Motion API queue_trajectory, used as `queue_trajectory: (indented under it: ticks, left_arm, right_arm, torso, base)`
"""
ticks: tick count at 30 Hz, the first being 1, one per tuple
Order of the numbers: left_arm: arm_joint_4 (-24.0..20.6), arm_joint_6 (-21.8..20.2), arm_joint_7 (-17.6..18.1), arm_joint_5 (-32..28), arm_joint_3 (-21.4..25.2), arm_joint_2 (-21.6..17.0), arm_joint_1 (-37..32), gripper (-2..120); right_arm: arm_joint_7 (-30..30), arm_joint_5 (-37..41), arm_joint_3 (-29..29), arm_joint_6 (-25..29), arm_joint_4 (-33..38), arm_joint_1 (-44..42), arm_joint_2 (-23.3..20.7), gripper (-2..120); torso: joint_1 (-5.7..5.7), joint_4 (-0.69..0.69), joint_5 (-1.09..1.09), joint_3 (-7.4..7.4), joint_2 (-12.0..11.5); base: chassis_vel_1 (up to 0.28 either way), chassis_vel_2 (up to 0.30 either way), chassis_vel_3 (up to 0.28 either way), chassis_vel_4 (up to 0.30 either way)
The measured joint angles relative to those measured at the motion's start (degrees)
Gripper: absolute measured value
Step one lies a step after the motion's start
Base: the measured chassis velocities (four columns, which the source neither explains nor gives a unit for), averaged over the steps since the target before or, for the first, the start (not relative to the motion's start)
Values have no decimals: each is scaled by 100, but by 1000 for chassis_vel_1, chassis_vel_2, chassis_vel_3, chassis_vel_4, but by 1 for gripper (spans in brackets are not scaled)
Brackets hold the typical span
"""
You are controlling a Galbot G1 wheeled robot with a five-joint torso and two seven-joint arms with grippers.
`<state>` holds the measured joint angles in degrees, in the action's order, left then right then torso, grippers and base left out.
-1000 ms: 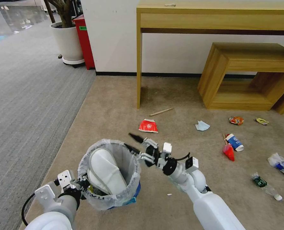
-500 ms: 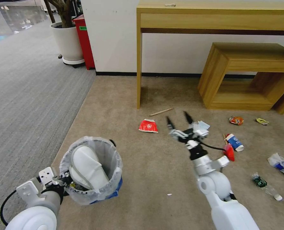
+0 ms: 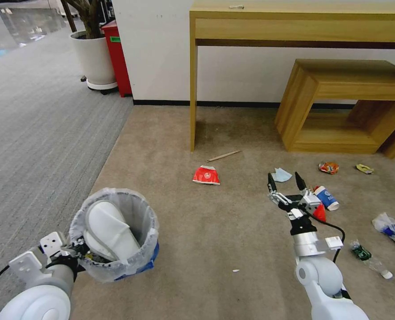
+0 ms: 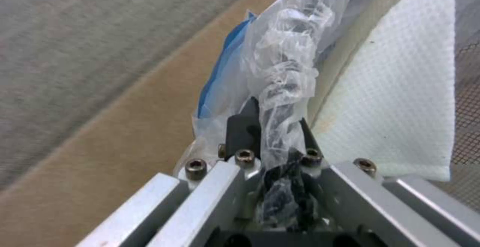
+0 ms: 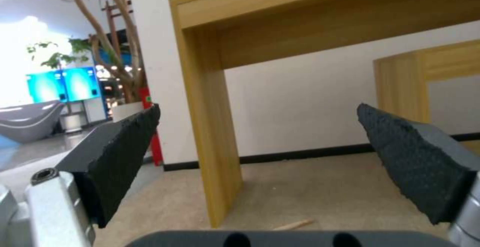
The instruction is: Pick up the trash bin and place the garbage on the floor into it.
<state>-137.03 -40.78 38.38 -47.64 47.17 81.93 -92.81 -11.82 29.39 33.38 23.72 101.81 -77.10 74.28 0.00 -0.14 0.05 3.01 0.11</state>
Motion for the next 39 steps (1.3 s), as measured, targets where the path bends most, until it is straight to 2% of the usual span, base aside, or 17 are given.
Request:
queue_trajectory:
  ticks: [6,27,39]
  left_arm:
    - [-14,141,-34,313,-64,22,-79,1]
    - [-122,253,-96,466,-201,121,-156,1]
    - [-148,247,-127,423,-229,110,-211,1]
  right_arm:
    - [-9,9,41,71,5,-65,-9,100]
    - [-436,163,-55,126,14,-29,-29,100]
    - [-442,175,-76,122,-19,-15,-34,100]
  torso:
    - [0,0,-1,0,0]
    - [0,0,0,0,0]
    - [0,0,-3,0,0]
  base:
    - [0,0,0,0]
    - [-7,9,8,-5]
    - [-183,185,178,-180]
